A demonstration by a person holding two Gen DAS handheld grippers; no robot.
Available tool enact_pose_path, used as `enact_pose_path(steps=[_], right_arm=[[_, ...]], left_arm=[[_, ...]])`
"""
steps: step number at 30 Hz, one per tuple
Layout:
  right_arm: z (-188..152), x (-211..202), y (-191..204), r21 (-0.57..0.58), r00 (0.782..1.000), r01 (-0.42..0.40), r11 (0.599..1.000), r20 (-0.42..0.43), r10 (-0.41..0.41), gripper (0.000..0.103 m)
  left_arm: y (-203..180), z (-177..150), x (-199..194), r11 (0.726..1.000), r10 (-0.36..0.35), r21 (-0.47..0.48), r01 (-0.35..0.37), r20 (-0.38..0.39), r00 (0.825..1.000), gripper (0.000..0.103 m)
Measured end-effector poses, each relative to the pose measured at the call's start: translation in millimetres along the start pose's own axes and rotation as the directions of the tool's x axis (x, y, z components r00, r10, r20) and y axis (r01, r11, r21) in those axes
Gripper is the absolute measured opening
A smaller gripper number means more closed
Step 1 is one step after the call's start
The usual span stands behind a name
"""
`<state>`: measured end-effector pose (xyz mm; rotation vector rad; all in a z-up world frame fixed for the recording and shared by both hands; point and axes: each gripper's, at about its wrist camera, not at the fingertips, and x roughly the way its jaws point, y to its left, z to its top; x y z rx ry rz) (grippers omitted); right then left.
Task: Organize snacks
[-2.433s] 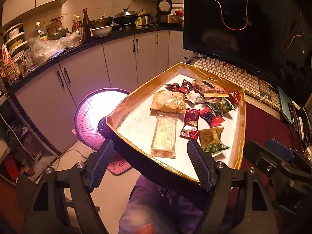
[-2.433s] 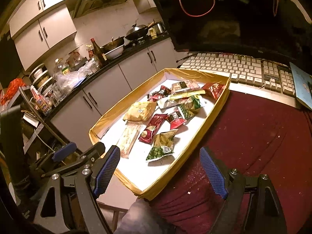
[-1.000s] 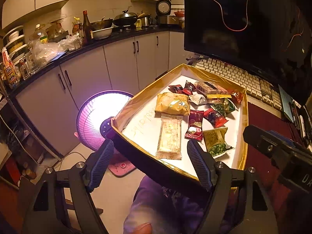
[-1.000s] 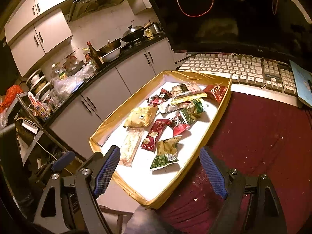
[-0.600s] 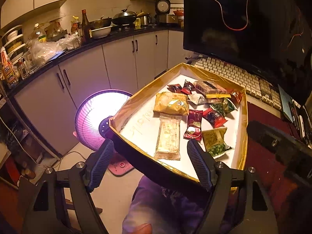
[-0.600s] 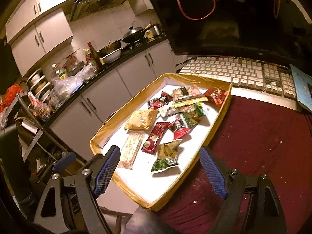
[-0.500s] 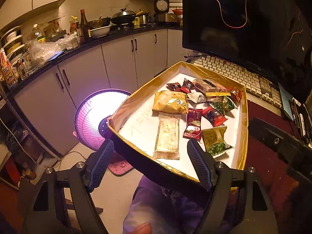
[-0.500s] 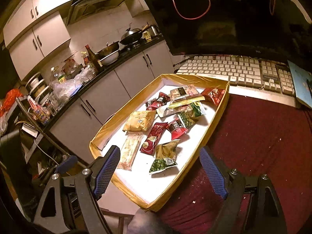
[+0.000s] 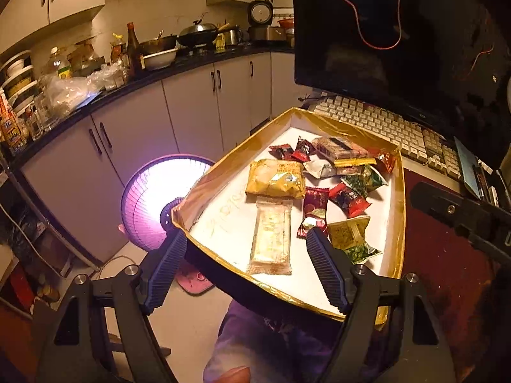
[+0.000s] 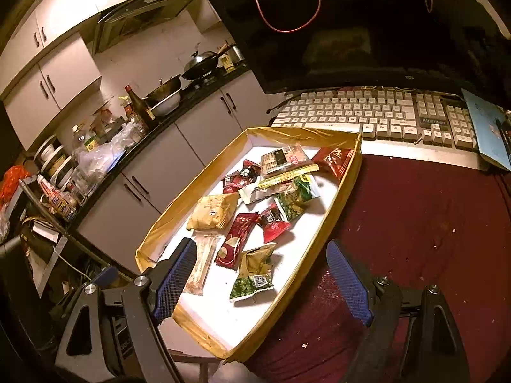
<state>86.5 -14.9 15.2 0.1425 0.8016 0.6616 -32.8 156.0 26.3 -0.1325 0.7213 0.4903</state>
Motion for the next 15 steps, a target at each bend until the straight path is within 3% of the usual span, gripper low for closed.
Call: enact_pose_path(steps=[6, 15], right_arm=[[5, 5, 8, -0.025, 1.000, 0.029, 0.999, -0.009, -0.029, 0.085], [8, 1, 18, -0.065, 0.999, 0.034, 0.997, -0.031, -0.036, 0.085]], left_arm=[[4, -2, -2, 0.999, -0.031, -0.017, 0.031, -0.025, 0.999, 0.078], [8, -4, -6, 0.999, -0.021, -0.026, 0.020, -0.018, 1.000, 0.078]])
